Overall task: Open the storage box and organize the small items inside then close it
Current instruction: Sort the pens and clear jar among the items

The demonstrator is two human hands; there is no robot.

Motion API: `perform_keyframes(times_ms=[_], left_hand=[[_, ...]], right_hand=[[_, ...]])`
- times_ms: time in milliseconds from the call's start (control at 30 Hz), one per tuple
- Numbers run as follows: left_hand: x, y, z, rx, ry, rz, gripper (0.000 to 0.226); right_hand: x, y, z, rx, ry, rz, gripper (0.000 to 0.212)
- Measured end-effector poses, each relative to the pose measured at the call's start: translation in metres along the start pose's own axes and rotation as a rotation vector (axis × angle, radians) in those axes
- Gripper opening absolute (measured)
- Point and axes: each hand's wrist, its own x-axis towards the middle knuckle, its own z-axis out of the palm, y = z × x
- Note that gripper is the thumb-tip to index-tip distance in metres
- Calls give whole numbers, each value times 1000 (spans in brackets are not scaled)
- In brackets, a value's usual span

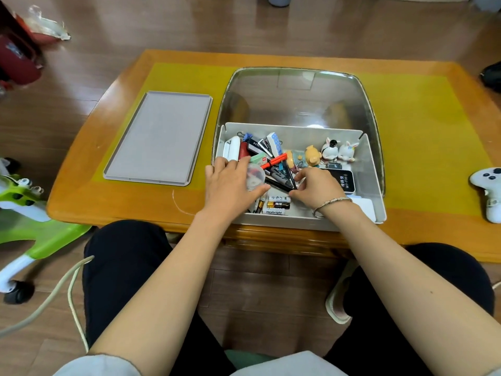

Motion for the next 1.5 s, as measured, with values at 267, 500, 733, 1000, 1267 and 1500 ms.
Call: perform_keyframes(times_ms=[267, 500, 733, 1000, 1267, 1500], left_hand=[[2, -2, -10, -335, 229, -158, 73], [-2, -4, -8, -494, 294, -156, 70], [-2, -6, -7, -548, 342, -180, 66], [-2, -8, -7, -580, 353, -165, 66], [-3, -6, -7, -644, 323, -74, 65], [-7, -4, -12, -609, 223, 75, 67]], right_hand=[[-3, 6, -2, 81, 33, -17, 26], [-7, 2, -5, 148, 84, -82, 27], [-13, -1, -8, 255, 136, -113, 23], [-8, 10, -12, 286, 181, -82, 15], [5, 17, -18, 321, 243, -34, 25], [-4, 12, -26, 425, 270, -98, 22]])
